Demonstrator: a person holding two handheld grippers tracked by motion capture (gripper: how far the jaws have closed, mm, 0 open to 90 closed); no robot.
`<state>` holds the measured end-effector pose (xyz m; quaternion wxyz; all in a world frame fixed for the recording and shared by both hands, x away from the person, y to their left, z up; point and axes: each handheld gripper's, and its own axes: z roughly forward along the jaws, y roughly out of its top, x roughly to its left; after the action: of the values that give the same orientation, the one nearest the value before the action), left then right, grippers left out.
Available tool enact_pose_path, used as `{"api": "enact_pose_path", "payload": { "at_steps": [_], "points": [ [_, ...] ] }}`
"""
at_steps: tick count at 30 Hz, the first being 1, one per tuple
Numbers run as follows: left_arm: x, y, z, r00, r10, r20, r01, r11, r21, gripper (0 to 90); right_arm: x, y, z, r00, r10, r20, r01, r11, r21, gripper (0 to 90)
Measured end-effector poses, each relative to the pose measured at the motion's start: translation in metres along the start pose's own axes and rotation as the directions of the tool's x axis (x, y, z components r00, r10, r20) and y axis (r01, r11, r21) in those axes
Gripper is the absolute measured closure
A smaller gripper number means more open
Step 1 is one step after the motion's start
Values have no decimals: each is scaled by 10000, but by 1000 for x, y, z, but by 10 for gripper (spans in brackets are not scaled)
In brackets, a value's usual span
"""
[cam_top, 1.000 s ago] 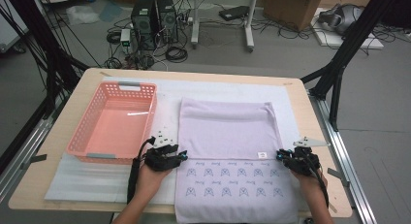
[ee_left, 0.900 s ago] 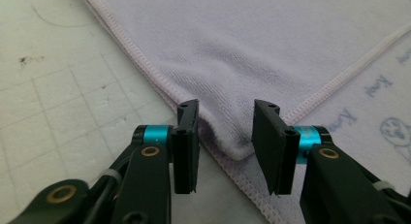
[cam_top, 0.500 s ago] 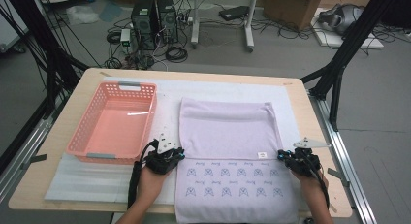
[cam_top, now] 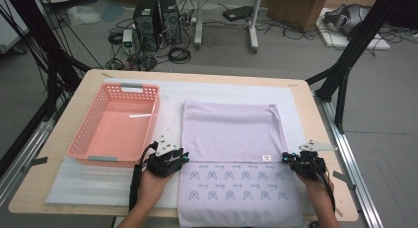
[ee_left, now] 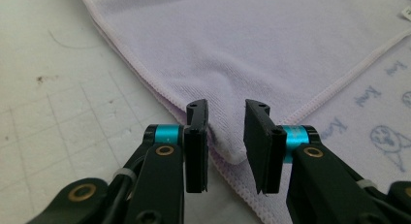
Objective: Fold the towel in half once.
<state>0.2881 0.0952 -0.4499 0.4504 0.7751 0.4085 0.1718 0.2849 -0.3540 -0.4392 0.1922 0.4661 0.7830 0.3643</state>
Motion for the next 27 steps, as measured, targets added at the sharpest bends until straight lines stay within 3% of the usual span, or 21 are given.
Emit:
{"api": "enact_pose_path", "payload": {
  "at_steps": [2,5,8,12,14,17,27],
  "points": [
    [0,0,0,10000,-13,-27,13,10000,97,716,0,0,1,10000,-24,-1,24,10000,65,865],
    [-1,1,2,9998,206,-40,-205,9996,207,846,1,0,2,10000,-56,-6,56,10000,62,866],
    [-3,1,2,9995,288,-91,-286,9994,207,869,1,0,1,10000,-86,10,86,10000,10,866],
    [0,1,-2,9999,-80,146,80,10000,9,873,1,1,0,9999,-130,-36,130,9999,-50,877],
    [0,2,-6,9987,-386,322,392,9991,-190,875,-1,0,-2,9998,43,-174,-45,9999,-139,879],
    [0,2,-12,9971,-533,549,553,9979,-350,875,-3,-1,-6,9995,152,-264,-157,9997,-185,880],
    [-11,-6,-34,9859,-1117,1243,1231,9885,-883,876,2,-10,-31,9987,286,-430,-302,9989,-361,881]
  ]
}}
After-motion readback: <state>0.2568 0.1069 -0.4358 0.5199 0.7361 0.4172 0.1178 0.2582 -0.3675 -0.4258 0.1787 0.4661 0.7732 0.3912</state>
